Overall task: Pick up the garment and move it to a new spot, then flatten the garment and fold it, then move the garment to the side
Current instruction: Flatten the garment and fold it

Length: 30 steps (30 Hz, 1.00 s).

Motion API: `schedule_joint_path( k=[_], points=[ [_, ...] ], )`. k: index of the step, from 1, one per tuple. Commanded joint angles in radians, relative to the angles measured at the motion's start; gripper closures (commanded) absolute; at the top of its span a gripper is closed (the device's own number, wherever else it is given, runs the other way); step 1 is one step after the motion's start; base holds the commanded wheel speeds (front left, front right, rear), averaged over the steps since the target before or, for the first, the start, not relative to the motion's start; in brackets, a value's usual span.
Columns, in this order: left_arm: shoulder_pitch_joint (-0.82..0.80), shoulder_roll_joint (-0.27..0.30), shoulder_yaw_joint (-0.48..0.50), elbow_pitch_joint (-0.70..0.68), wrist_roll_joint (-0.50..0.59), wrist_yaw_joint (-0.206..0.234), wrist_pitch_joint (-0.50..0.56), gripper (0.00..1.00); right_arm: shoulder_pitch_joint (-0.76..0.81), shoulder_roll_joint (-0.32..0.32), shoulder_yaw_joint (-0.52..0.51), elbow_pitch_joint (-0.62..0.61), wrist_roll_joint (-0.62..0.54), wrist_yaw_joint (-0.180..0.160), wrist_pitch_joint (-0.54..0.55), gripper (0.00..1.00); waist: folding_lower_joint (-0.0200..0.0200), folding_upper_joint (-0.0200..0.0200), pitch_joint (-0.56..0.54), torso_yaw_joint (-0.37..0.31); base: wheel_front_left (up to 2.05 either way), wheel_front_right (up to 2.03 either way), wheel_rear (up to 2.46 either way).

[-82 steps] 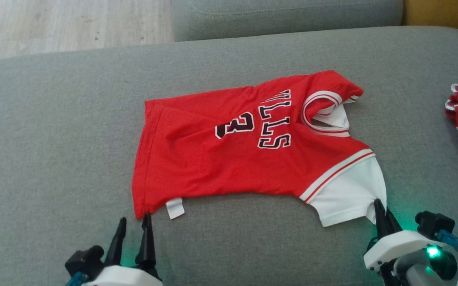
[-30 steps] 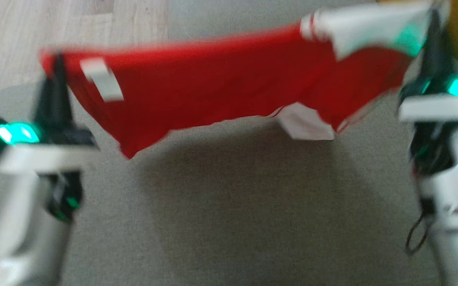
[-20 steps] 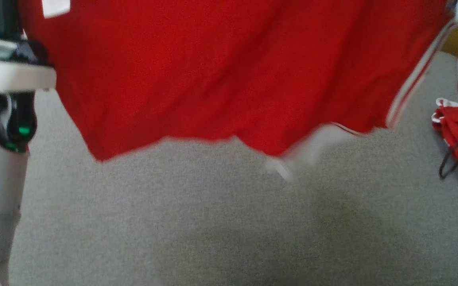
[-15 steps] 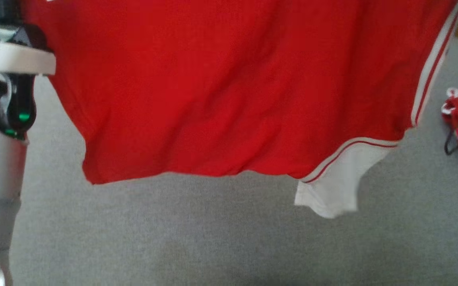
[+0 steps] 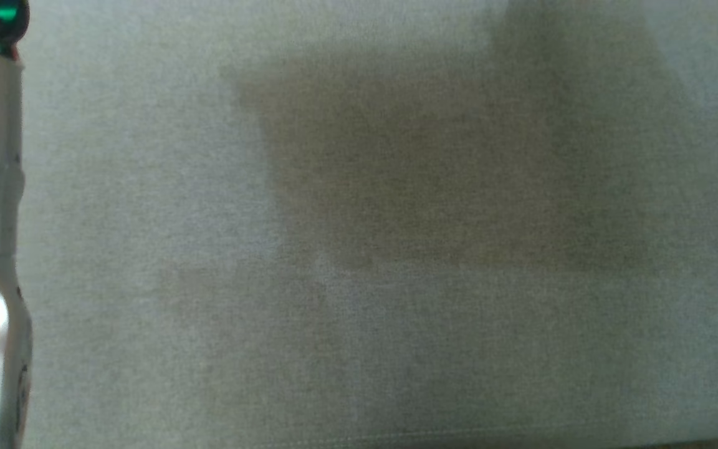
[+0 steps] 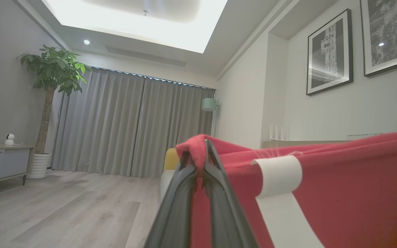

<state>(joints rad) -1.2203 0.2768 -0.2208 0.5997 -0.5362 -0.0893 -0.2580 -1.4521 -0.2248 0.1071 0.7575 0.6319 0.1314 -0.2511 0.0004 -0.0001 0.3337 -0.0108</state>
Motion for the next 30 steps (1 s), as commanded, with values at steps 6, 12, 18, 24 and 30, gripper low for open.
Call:
schedule_joint_path(
  k=[6,12,18,24,30],
  points=[
    [0.109,0.017,0.113,0.005,0.03,-0.011,-0.003,1.0,0.106,0.04,0.027,-0.018,0.025,-0.001,-0.01,1.0,-0.0004,0.0001,0.031,-0.028,0.0,0.0,0.0],
    [0.393,-0.078,0.243,0.031,0.037,-0.027,-0.004,1.0,0.43,0.054,0.076,-0.087,0.121,-0.001,-0.01,1.0,-0.0004,0.0001,0.028,-0.056,0.0,0.0,0.0],
    [0.643,-0.167,0.341,0.071,0.061,-0.039,-0.004,1.0,0.752,0.066,0.142,-0.165,0.213,-0.001,-0.011,1.0,-0.0004,0.0001,0.0,-0.09,0.0,0.0,0.0],
    [0.821,-0.215,0.394,0.047,0.08,-0.041,-0.004,1.0,0.969,0.074,0.18,-0.224,0.259,-0.001,-0.011,1.0,-0.0004,0.0001,-0.063,-0.115,0.0,0.0,0.0],
    [0.964,-0.226,0.408,0.006,0.066,-0.041,-0.004,1.0,1.124,0.075,0.203,-0.247,0.326,-0.001,-0.011,1.0,-0.0004,0.0001,-0.14,-0.122,0.0,0.0,0.0]
  ],
)
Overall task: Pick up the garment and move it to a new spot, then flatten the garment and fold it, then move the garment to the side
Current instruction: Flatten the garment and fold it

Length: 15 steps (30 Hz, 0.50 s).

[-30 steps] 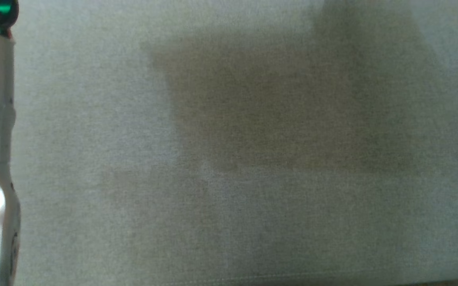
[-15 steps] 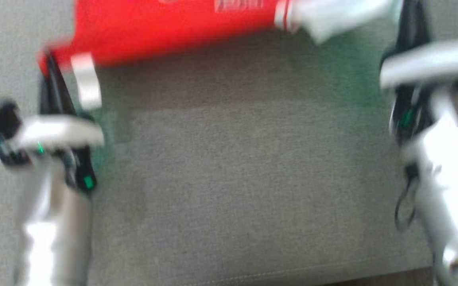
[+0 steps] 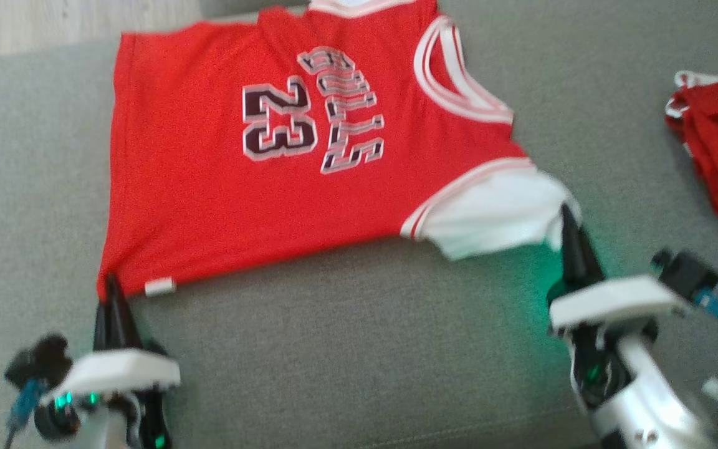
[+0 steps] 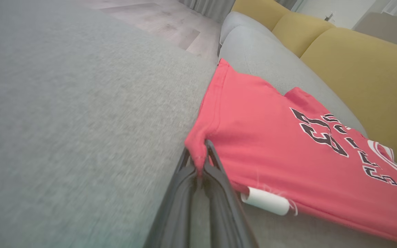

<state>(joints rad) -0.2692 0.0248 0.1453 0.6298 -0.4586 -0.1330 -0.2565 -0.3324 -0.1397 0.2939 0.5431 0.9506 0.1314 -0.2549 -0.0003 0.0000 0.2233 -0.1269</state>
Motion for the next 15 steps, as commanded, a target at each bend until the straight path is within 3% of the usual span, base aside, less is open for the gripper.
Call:
schedule_joint_path(
  k=[1,15],
  points=[
    [0.032,0.026,0.033,-0.029,-0.024,0.003,-0.005,1.0,0.024,-0.014,0.027,-0.035,0.016,-0.001,-0.007,1.0,0.0003,0.0,-0.041,-0.008,0.0,0.0,0.0],
    [0.308,0.026,-0.039,-0.113,-0.154,0.002,-0.005,1.0,0.287,-0.102,0.151,-0.061,0.107,-0.001,-0.004,1.0,0.0003,0.0,-0.192,0.009,0.0,0.0,0.0]
  ],
)
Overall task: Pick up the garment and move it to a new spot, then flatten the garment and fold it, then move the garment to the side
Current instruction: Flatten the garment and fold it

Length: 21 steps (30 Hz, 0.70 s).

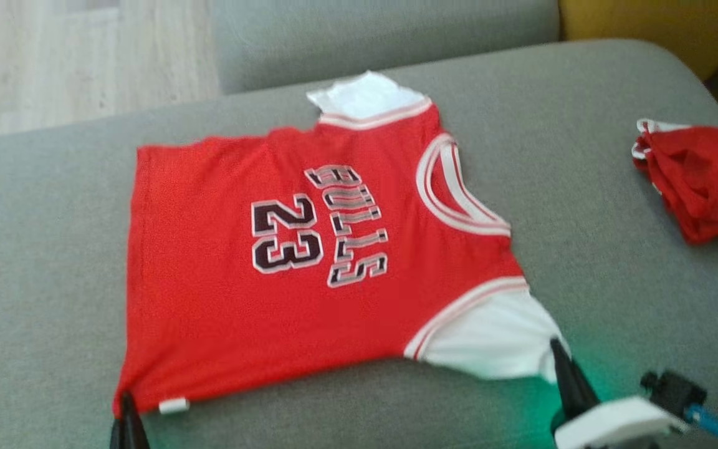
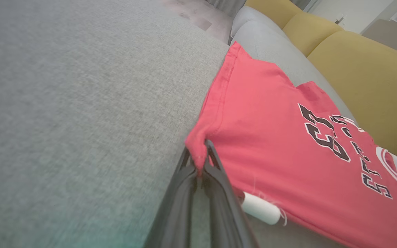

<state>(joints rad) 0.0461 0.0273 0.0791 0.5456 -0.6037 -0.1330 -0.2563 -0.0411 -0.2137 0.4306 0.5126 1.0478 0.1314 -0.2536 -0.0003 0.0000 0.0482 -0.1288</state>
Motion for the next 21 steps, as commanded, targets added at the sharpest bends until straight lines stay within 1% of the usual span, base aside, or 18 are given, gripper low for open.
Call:
schedule_joint_path(
  k=[1,6,8,10,11,14,18,21],
  points=[
    [-0.008,0.023,0.027,-0.029,-0.009,0.002,-0.005,1.0,-0.005,-0.028,0.014,-0.03,0.01,-0.001,-0.005,1.0,0.0003,0.0,-0.017,0.011,0.0,0.0,0.0],
    [0.036,0.023,-0.007,-0.084,-0.022,0.002,-0.005,1.0,0.043,-0.044,0.023,-0.068,0.021,-0.001,-0.004,1.0,0.0003,0.0,-0.026,0.026,0.0,0.0,0.0],
    [0.033,0.023,-0.03,-0.115,-0.016,0.002,-0.005,1.0,0.041,-0.038,0.012,-0.09,0.025,-0.001,-0.005,1.0,0.0003,0.0,-0.021,0.033,0.0,0.0,0.0],
    [0.015,0.023,-0.031,-0.143,-0.026,0.002,-0.005,1.0,0.024,-0.03,0.004,-0.112,0.024,-0.001,-0.005,1.0,0.0003,0.0,-0.013,0.038,0.0,0.0,0.0],
    [-0.015,0.023,-0.031,-0.17,-0.032,0.002,-0.005,1.0,-0.007,-0.017,-0.006,-0.127,0.03,-0.001,-0.006,1.0,0.0003,0.0,0.0,0.039,0.0,0.0,0.0],
    [-0.075,0.023,-0.035,-0.178,-0.043,0.002,-0.005,1.0,-0.078,-0.001,-0.024,-0.133,0.031,-0.001,-0.006,1.0,0.0003,0.0,0.024,0.044,0.0,0.0,0.0],
    [-0.161,0.023,0.005,-0.138,-0.018,0.003,-0.005,1.0,-0.185,0.036,-0.036,-0.106,0.032,-0.001,0.001,1.0,0.0003,0.0,0.061,0.05,0.0,0.0,0.0],
    [-0.223,0.023,-0.001,-0.084,-0.001,0.004,-0.005,1.0,-0.272,0.051,-0.037,-0.058,0.011,-0.001,0.009,1.0,0.0003,0.0,0.092,0.053,0.0,0.0,0.0]
  ],
)
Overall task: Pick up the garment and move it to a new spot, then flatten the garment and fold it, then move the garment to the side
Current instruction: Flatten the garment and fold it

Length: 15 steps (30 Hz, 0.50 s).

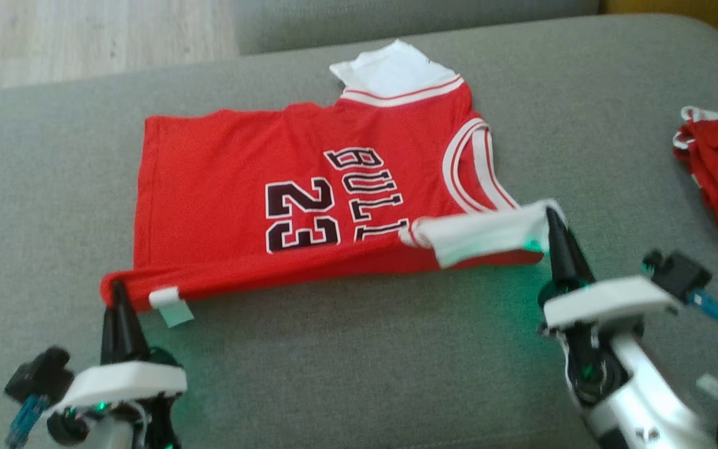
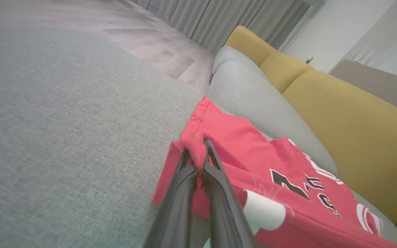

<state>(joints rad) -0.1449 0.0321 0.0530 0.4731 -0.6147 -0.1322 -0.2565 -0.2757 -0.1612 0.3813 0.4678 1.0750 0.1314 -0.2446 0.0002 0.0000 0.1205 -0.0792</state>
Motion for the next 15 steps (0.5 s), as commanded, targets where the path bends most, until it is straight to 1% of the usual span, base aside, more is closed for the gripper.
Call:
schedule_joint_path(
  k=[1,5,10,13,14,15],
  points=[
    [-0.051,0.018,0.021,0.002,0.02,0.004,-0.005,1.0,-0.066,0.004,0.01,0.009,-0.025,-0.001,0.0,1.0,-0.0002,0.0,0.031,0.004,0.0,0.0,0.0],
    [-0.125,0.018,0.009,0.06,0.035,0.004,-0.005,1.0,-0.174,0.039,0.003,0.105,-0.046,-0.001,-0.002,1.0,-0.0002,0.0,0.077,0.008,0.0,0.0,0.0],
    [-0.21,0.018,-0.003,0.111,0.051,0.004,-0.005,1.0,-0.292,0.067,-0.003,0.227,-0.066,-0.001,-0.006,1.0,-0.0002,0.0,0.127,0.019,0.0,0.0,0.0],
    [-0.253,0.018,-0.015,0.136,0.057,0.004,-0.005,0.97,-0.344,0.077,-0.011,0.287,-0.077,-0.001,-0.011,1.0,-0.0002,0.0,0.144,0.026,0.0,0.0,0.0],
    [-0.264,0.018,-0.021,0.143,0.059,0.004,-0.005,0.91,-0.357,0.08,-0.015,0.305,-0.08,-0.001,-0.012,1.0,-0.0002,0.0,0.148,0.028,0.0,0.0,0.0],
    [-0.273,0.018,-0.025,0.151,0.06,0.003,-0.005,0.73,-0.369,0.082,-0.021,0.323,-0.084,-0.001,-0.013,1.0,-0.0002,0.0,0.151,0.029,0.0,0.0,0.0]
  ],
)
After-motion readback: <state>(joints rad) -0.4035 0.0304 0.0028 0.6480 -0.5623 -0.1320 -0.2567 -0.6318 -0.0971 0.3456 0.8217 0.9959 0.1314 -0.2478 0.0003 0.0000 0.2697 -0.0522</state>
